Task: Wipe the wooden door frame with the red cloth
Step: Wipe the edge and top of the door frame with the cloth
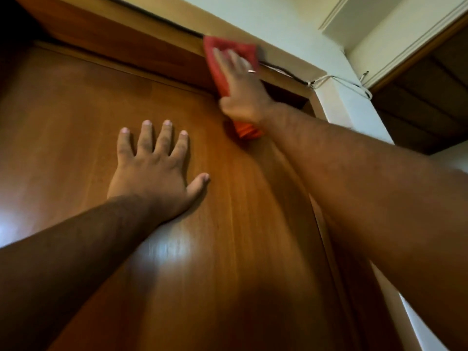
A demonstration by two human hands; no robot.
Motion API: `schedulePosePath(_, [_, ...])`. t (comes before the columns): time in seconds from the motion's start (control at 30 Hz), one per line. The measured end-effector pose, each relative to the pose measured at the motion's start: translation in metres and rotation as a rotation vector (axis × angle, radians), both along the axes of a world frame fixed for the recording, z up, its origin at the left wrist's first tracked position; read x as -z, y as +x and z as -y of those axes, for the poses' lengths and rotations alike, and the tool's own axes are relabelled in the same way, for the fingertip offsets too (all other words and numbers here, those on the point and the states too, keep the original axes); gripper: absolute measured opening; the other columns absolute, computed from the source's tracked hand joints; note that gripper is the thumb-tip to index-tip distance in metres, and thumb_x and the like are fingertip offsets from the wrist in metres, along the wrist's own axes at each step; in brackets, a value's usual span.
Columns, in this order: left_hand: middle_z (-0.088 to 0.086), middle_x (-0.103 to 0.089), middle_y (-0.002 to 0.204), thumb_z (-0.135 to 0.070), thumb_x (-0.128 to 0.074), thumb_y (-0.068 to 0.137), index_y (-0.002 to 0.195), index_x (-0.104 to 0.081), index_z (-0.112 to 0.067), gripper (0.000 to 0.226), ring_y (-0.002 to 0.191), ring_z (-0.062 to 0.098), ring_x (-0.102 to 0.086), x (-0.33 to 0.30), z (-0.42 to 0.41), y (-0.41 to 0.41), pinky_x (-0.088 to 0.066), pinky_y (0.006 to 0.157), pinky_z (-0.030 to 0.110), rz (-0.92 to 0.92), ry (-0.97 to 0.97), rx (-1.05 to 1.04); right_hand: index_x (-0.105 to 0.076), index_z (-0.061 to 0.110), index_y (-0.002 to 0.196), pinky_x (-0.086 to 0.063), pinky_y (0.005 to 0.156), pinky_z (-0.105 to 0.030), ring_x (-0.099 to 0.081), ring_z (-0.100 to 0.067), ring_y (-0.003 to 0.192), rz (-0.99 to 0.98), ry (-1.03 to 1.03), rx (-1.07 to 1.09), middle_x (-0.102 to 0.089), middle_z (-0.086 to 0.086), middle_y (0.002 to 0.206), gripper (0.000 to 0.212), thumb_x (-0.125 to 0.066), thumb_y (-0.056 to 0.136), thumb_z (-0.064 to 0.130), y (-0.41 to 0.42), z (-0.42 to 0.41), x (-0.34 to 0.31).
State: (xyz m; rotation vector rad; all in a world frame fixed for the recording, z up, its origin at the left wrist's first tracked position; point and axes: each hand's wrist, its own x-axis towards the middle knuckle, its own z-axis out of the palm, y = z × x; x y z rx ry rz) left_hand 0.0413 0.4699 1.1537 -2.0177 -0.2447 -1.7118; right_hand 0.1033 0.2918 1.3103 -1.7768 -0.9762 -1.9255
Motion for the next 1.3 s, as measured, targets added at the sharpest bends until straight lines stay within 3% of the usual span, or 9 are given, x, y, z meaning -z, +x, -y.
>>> schedulePosePath(0.1, [0.011,-0.005,0.168,-0.079,-0.002,0.083,0.157,-0.003,-0.023,0.093,0.154,0.037,-0.003,-0.001,-0.006,-0.008,-0.006,0.12,0.062,-0.006,-0.012,-0.016,-0.005,0.027,0.154,-0.026,0.115,-0.048,-0.003,-0.034,0.148,0.115,0.001,0.047,-0.003,-0.013,0.163,0.098,-0.063,0.076,0.012,-0.006,-0.037,0.001])
schedulePosePath(0.2, [0.012,-0.005,0.168,-0.078,-0.002,0.083,0.158,-0.004,-0.023,0.093,0.154,0.037,-0.004,-0.008,0.003,-0.012,-0.007,0.121,0.061,0.017,0.007,-0.019,-0.005,0.029,0.153,-0.036,0.109,-0.048,-0.013,-0.034,0.146,0.104,0.117,0.021,-0.008,-0.011,0.162,0.101,-0.063,0.074,0.007,0.013,0.007,-0.006])
schedulePosePath(0.3, [0.011,0.0,0.168,-0.078,-0.003,0.084,0.157,0.001,-0.023,0.092,0.154,0.036,0.0,-0.003,0.002,-0.009,-0.006,0.121,0.06,-0.036,-0.012,-0.002,-0.006,0.03,0.152,-0.037,0.105,-0.045,-0.023,-0.035,0.142,-0.141,0.252,0.075,-0.017,-0.011,0.16,0.103,-0.066,0.072,0.007,0.054,0.074,-0.005])
schedulePosePath(0.43, [0.01,0.002,0.168,-0.077,-0.005,0.085,0.157,0.004,-0.024,0.09,0.154,0.035,0.002,0.001,0.005,-0.001,-0.005,0.123,0.058,-0.03,-0.015,0.012,0.002,0.031,0.153,-0.024,0.115,-0.048,-0.013,-0.036,0.147,-0.408,0.247,0.215,-0.004,-0.012,0.164,0.097,-0.059,0.079,0.021,0.059,0.119,-0.009])
schedulePosePath(0.63, [0.013,0.004,0.168,-0.079,-0.01,0.083,0.157,0.003,-0.011,0.101,0.155,0.028,0.002,0.002,-0.011,-0.018,-0.004,0.124,0.048,0.073,-0.122,0.012,-0.01,0.03,0.153,-0.032,0.11,-0.044,-0.028,-0.037,0.14,-0.03,-0.01,0.092,-0.023,-0.013,0.158,0.084,-0.049,0.079,0.034,-0.022,-0.003,-0.022])
schedulePosePath(0.83, [0.011,0.0,0.168,-0.08,-0.006,0.084,0.158,0.0,-0.016,0.098,0.155,0.028,0.001,0.008,-0.025,-0.027,-0.003,0.124,0.051,0.096,-0.202,-0.014,-0.003,0.034,0.154,-0.009,0.119,-0.051,-0.001,-0.036,0.148,0.086,-0.04,0.011,-0.002,-0.011,0.164,0.087,-0.054,0.084,0.022,-0.072,-0.101,-0.015])
schedulePosePath(0.97, [0.012,-0.003,0.168,-0.078,-0.01,0.086,0.158,-0.004,-0.016,0.095,0.155,0.029,-0.002,0.007,-0.026,-0.026,-0.004,0.124,0.053,0.118,-0.182,-0.002,-0.008,0.034,0.153,-0.022,0.114,-0.053,-0.015,-0.036,0.145,0.214,-0.031,0.069,-0.014,-0.011,0.162,0.083,-0.053,0.084,0.024,-0.04,-0.07,-0.025])
schedulePosePath(1.13, [0.013,-0.002,0.168,-0.076,-0.009,0.087,0.158,-0.003,-0.015,0.094,0.155,0.03,-0.001,0.007,-0.029,-0.026,-0.004,0.124,0.055,0.106,-0.154,-0.007,-0.006,0.032,0.152,-0.038,0.103,-0.053,-0.029,-0.04,0.138,0.115,-0.037,0.113,-0.017,-0.01,0.16,0.084,-0.052,0.082,0.028,0.007,0.012,-0.03])
schedulePosePath(1.3, [0.014,-0.001,0.168,-0.076,-0.008,0.087,0.157,-0.001,-0.014,0.094,0.155,0.031,0.0,0.007,-0.032,-0.027,-0.005,0.123,0.056,0.091,-0.133,-0.004,-0.004,0.027,0.153,-0.029,0.111,-0.055,-0.02,-0.038,0.144,-0.028,0.102,0.285,-0.012,-0.014,0.162,0.085,-0.054,0.084,0.03,0.047,0.079,-0.022])
